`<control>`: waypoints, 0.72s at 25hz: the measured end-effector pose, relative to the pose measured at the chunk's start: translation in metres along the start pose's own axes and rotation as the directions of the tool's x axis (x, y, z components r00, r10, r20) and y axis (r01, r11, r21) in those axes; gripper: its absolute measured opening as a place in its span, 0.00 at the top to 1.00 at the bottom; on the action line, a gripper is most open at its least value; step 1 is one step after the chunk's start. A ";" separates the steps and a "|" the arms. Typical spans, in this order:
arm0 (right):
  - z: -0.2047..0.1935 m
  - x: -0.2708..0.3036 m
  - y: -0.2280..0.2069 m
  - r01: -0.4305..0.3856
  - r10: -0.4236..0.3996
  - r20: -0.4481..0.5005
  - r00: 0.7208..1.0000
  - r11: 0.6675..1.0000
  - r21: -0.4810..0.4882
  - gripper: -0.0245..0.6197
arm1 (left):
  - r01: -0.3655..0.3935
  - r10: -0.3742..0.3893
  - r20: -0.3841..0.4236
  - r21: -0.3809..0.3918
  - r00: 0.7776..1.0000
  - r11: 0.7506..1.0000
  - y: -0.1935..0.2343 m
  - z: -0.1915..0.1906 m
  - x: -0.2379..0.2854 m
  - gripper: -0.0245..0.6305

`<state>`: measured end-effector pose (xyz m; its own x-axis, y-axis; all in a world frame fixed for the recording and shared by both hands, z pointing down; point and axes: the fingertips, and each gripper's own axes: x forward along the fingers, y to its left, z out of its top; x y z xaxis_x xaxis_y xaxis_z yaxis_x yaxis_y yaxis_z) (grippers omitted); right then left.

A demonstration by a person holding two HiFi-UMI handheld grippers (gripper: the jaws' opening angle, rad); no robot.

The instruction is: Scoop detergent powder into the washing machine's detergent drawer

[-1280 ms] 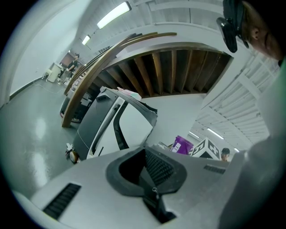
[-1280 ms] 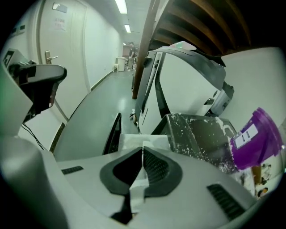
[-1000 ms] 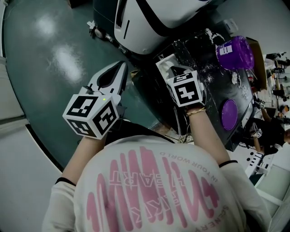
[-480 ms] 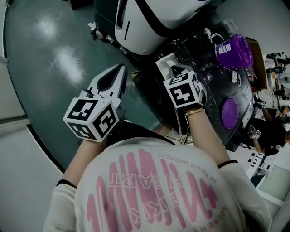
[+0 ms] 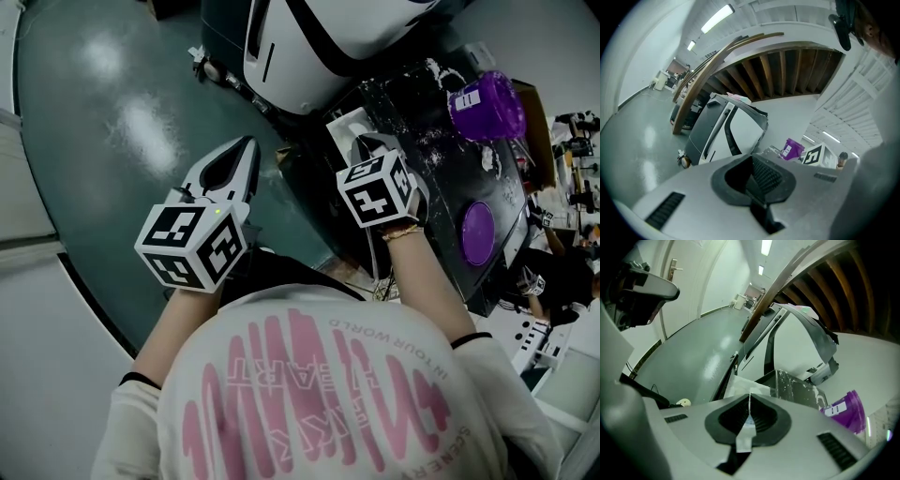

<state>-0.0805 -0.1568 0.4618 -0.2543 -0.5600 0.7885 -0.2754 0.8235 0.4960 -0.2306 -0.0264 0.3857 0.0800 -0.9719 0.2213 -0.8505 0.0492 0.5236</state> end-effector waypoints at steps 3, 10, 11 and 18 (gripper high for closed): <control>0.002 -0.002 0.002 0.019 -0.018 0.014 1.000 0.999 -0.031 0.96 | 0.004 -0.004 0.006 0.003 1.000 1.000 -0.003 0.000 -0.002 0.96; 0.001 -0.005 0.003 0.043 -0.042 0.028 0.999 0.998 -0.053 0.96 | 0.002 -0.002 0.010 0.008 1.000 1.000 -0.006 -0.002 -0.009 0.96; -0.001 -0.006 0.002 0.036 -0.035 0.030 0.999 0.999 -0.030 0.96 | 0.001 -0.001 0.009 0.009 1.000 1.000 -0.007 -0.001 -0.010 0.96; -0.001 -0.019 -0.014 -0.068 0.029 0.135 0.990 0.952 0.299 0.95 | 0.012 -0.013 0.016 0.028 1.000 1.000 -0.015 0.007 -0.008 0.96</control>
<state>-0.0708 -0.1571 0.4401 -0.3845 -0.5434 0.7463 -0.5222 0.7947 0.3096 -0.2218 -0.0213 0.3708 0.0825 -0.9761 0.2011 -0.8639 0.0305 0.5027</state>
